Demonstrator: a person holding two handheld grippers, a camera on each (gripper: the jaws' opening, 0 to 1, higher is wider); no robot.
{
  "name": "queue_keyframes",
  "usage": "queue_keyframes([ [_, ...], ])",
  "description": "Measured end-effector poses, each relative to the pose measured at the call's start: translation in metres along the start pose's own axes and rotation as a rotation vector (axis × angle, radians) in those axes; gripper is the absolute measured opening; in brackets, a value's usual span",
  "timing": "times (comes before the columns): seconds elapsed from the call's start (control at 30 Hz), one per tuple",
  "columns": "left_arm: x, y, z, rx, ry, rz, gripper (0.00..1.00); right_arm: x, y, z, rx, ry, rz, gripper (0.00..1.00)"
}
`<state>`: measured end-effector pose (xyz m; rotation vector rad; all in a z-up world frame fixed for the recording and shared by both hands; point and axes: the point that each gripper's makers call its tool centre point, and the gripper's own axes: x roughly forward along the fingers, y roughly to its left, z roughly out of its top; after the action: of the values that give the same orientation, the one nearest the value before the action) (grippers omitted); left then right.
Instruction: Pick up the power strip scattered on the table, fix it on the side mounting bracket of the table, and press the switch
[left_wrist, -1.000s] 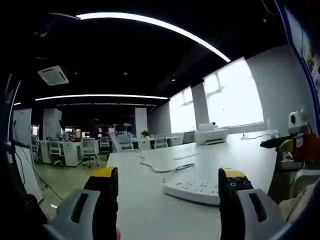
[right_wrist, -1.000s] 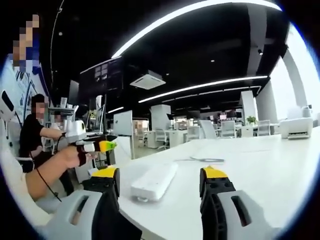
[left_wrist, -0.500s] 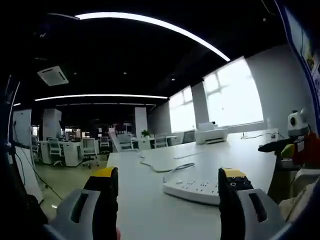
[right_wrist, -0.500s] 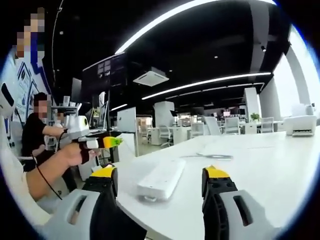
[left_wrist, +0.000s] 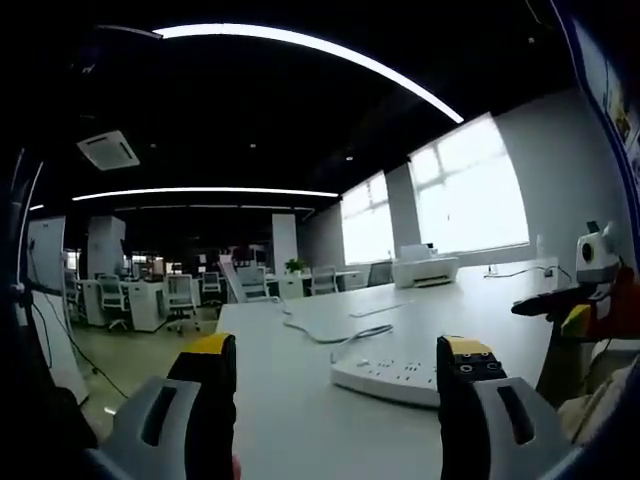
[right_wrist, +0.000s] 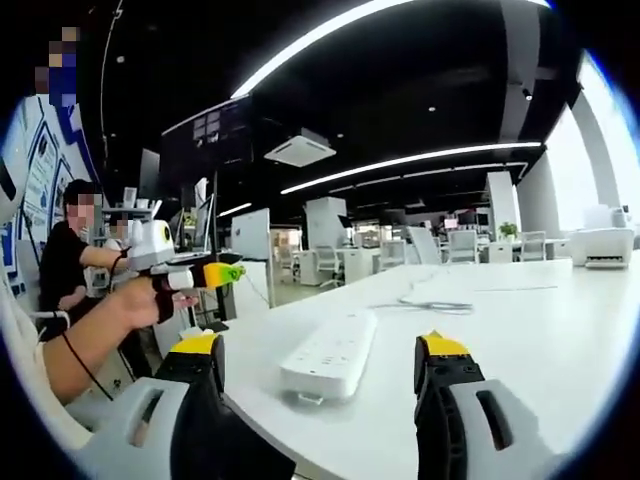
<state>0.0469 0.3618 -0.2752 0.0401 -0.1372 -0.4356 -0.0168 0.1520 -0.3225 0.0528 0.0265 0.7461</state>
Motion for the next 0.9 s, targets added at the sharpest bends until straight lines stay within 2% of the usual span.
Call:
queue_keyframes([
  [0.2,0.0,0.002,-0.001,-0.002,0.002,0.004,0.86,0.009,0.005,-0.004,-0.003,0.004,-0.01,0.74],
  [0.4,0.0,0.003,0.001,-0.002,-0.005,0.007,0.86,0.017,0.007,-0.001,-0.022,-0.02,-0.039,0.76],
  [0.5,0.001,0.001,0.0,-0.001,-0.001,0.004,0.86,0.02,0.002,-0.004,-0.021,-0.027,-0.066,0.77],
  [0.9,0.001,-0.004,0.002,0.002,0.001,-0.002,0.86,0.042,0.006,-0.027,-0.034,0.035,-0.131,0.79],
])
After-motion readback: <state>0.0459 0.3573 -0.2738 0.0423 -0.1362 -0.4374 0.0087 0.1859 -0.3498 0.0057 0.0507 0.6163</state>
